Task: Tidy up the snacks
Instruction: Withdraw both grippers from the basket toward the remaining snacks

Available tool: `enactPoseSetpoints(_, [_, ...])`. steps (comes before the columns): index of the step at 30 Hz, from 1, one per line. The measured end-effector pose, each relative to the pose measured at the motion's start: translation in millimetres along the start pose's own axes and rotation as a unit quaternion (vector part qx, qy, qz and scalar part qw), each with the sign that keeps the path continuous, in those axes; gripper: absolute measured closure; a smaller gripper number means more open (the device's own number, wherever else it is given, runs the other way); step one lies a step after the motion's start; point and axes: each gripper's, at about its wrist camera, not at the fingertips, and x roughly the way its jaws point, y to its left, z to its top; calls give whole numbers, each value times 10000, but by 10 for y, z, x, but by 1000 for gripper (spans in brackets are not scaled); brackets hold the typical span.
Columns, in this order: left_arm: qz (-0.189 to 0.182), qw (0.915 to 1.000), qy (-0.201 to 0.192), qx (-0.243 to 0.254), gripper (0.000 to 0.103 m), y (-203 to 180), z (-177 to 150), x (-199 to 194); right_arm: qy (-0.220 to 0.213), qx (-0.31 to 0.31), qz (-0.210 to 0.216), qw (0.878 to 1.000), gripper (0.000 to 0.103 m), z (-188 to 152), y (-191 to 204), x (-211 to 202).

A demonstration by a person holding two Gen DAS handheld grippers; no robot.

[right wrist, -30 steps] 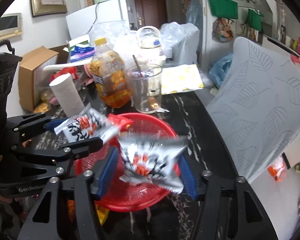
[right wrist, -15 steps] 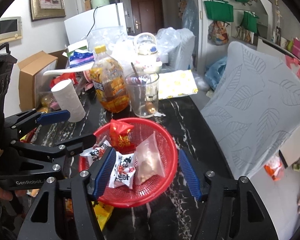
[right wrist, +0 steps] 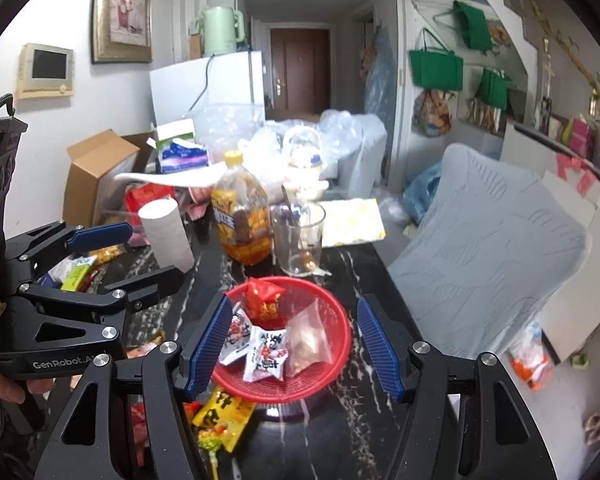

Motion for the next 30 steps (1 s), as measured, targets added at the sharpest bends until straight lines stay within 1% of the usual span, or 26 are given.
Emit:
enactPoseSetpoints(8, [105,9997,-233,65,26,-88,-165,-478,-239,-89,-23,9997,37,-122,192,-439])
enactPoseSetpoints(13, [119,9996,-250,50,26,-123,-325,-697,-268,-115,16,9996,36,-254,297,-626])
enactPoseSetpoints(16, [65,9997,-253,10,26,-141,-427,-778,-274,-109,74,9995,33,-361,365,-725])
enactPoseSetpoints(24, [0,9998,-140,-104,26,-178,-786,-924,-113,-100,126,9998,33,-678,497,-835])
enactPoseSetpoints(30, [60,9998,-1,-180,26,-186,-1053,-981,52,-23,257,9997,33,-904,597,-836])
